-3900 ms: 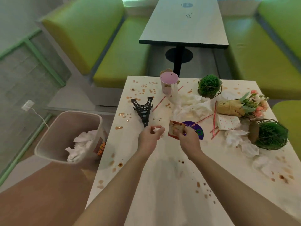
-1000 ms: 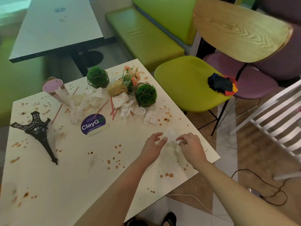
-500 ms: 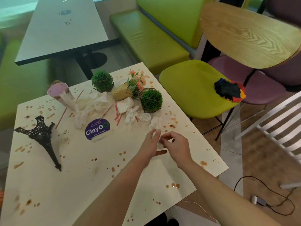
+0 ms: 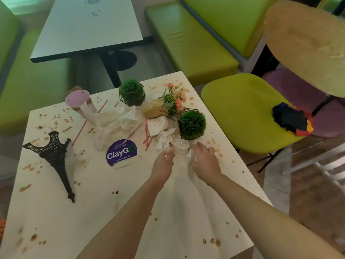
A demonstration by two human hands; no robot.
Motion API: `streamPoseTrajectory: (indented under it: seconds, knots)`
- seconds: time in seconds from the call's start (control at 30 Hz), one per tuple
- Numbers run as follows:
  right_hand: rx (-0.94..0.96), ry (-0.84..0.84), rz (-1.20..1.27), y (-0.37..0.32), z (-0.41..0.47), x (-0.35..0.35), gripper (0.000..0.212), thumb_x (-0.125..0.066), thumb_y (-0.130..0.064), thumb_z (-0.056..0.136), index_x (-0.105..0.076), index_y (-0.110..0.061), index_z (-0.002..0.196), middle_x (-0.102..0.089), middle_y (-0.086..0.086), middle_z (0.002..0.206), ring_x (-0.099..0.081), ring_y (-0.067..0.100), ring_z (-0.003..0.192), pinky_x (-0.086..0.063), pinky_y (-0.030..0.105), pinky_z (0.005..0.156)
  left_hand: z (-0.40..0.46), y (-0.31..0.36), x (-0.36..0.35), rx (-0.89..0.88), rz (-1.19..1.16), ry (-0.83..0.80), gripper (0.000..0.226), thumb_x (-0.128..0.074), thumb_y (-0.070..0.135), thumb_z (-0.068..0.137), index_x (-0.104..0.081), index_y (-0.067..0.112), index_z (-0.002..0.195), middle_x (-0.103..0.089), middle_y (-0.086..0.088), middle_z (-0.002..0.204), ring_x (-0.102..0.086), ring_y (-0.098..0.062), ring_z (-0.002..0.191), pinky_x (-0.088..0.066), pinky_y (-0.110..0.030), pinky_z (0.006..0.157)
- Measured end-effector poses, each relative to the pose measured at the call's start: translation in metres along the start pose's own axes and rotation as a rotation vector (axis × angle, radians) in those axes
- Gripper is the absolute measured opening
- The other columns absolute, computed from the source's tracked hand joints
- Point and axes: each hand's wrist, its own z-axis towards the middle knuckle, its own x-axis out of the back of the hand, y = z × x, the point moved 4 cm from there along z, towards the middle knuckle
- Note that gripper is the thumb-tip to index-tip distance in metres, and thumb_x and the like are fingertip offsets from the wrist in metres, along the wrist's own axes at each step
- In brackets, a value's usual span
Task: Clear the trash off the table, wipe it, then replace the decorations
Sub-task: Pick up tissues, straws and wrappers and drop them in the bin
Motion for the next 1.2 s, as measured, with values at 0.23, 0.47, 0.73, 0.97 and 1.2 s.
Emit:
streamPoseTrajectory:
  seconds: [0.23, 0.47, 0.73, 0.97, 1.2]
  knots:
    - [0.075, 0.024, 0.032, 0.006, 0.012, -0.023, 0.029, -0.059, -0.012, 0.091, -0.060, -0.014, 0.120, -0.052, 0.003, 0.129, -0.042, 0.022, 0.117, -0.041, 0.030, 0.093, 0.015, -0.005, 0.008, -0.001, -0.006, -0.022, 0.035, -0.043, 0.048, 0.100, -0.055, 0.020, 0.118, -0.054, 0.003, 0.084, -0.047, -0.010, 0.070, -0.039, -0.028, 0.071]
    - [-0.179, 0.045, 0.510, 0.003, 0.009, -0.017, 0.016, -0.059, -0.018, 0.088, -0.060, -0.025, 0.103, -0.057, 0.000, 0.101, -0.056, 0.012, 0.086, -0.044, 0.024, 0.064, 0.008, -0.007, 0.013, -0.026, -0.060, -0.040, 0.020, -0.047, 0.027, 0.101, -0.062, 0.027, 0.115, -0.061, 0.002, 0.098, -0.053, -0.011, 0.075, -0.046, -0.023, 0.070]
    - [-0.430, -0.189, 1.355, -0.022, -0.005, 0.001, 0.026, -0.041, -0.015, 0.102, -0.063, -0.008, 0.114, -0.064, 0.015, 0.104, -0.065, 0.025, 0.079, -0.059, 0.039, 0.074, -0.012, -0.002, 0.015, -0.026, -0.073, 0.028, 0.022, -0.049, 0.020, 0.100, -0.065, 0.026, 0.112, -0.062, 0.003, 0.104, -0.056, -0.010, 0.085, -0.047, -0.022, 0.072]
    - [-0.403, -0.409, 1.389, -0.058, -0.014, 0.010, 0.027, -0.060, -0.032, 0.094, -0.058, -0.008, 0.107, -0.049, 0.005, 0.086, -0.048, 0.015, 0.059, -0.046, 0.028, 0.053, -0.047, -0.004, 0.039, 0.000, -0.277, 0.166, 0.026, -0.052, 0.037, 0.100, -0.056, 0.020, 0.118, -0.068, -0.003, 0.104, -0.069, -0.013, 0.067, -0.054, -0.021, 0.059]
    - [-0.098, -0.523, 1.114, -0.135, -0.029, -0.013, 0.034, -0.059, -0.039, 0.096, -0.059, -0.005, 0.098, -0.055, 0.007, 0.077, -0.036, 0.008, 0.046, -0.029, 0.020, 0.042, -0.082, -0.023, 0.116, 0.034, -0.178, 0.442, 0.039, -0.044, 0.049, 0.099, -0.064, 0.017, 0.088, -0.064, -0.002, 0.075, -0.050, -0.013, 0.058, -0.043, -0.027, 0.059]
